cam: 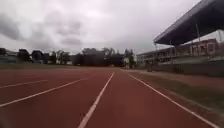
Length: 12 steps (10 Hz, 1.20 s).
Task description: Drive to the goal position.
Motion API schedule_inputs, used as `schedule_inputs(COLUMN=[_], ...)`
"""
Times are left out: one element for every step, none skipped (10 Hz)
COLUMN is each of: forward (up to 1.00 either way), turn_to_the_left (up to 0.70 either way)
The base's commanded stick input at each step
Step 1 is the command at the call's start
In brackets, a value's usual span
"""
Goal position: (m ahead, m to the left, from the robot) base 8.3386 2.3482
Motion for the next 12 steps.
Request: schedule_inputs(forward=[0.5,0.5,0.5,0.5,0.5,0.5,0.5,0.5,0.5,0.5,0.5,0.5], turn_to_the_left=[0.0,0.0,0.0,0.0,0.0,0.0,0.0,0.0,0.0,0.0,0.0,0.0])
